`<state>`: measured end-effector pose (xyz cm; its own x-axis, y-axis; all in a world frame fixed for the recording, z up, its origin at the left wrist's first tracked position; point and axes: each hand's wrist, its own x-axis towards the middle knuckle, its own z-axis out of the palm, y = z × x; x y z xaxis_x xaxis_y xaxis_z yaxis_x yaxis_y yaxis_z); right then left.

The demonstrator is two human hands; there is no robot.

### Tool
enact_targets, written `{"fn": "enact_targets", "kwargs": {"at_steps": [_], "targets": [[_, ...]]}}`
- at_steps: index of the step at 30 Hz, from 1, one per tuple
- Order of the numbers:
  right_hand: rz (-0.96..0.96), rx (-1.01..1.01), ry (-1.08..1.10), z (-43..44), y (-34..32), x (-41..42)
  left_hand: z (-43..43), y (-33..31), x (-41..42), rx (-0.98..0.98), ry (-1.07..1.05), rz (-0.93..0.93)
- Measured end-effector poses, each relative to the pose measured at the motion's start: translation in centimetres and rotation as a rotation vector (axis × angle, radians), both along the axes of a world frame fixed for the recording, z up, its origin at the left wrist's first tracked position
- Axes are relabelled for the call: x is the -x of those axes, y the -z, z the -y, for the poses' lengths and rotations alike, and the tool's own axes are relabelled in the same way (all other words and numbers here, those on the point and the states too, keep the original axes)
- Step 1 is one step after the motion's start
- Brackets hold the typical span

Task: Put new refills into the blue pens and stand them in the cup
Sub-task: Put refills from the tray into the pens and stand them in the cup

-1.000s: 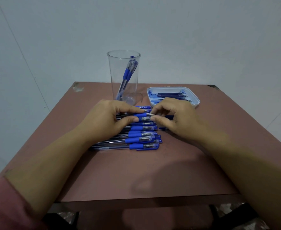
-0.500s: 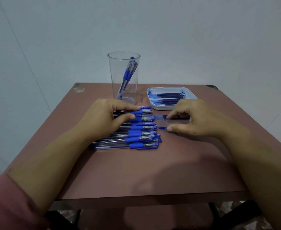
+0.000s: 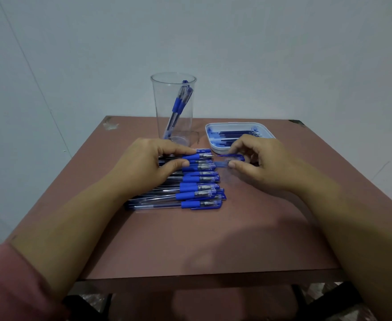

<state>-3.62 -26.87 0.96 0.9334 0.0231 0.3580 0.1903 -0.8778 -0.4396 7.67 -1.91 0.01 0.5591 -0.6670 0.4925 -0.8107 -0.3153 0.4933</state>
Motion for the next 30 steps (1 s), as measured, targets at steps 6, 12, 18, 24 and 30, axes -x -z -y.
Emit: {"fn": "enact_targets", "kwargs": {"at_steps": [6,12,18,24,30], "targets": [[0.114,-0.054,-0.067,-1.3,0.5,-0.6,0.0,0.1,0.0,0.016,0.014,-0.002],[0.171,-0.094,-0.074,-2.7,1.3,-1.3,0.3,0.4,0.1,0.034,0.02,0.049],[0.228,-0.153,-0.08,-3.5,1.7,-1.7,0.3,0.4,0.3,0.089,0.03,0.16],[0.245,-0.181,-0.088,-4.0,1.5,-1.6,0.5,-0.2,0.7,0.014,0.006,0.282],[0.164,-0.445,-0.055,-3.1,0.7,-1.6,-0.7,-1.0,1.5,-0.316,-0.116,0.209]]}}
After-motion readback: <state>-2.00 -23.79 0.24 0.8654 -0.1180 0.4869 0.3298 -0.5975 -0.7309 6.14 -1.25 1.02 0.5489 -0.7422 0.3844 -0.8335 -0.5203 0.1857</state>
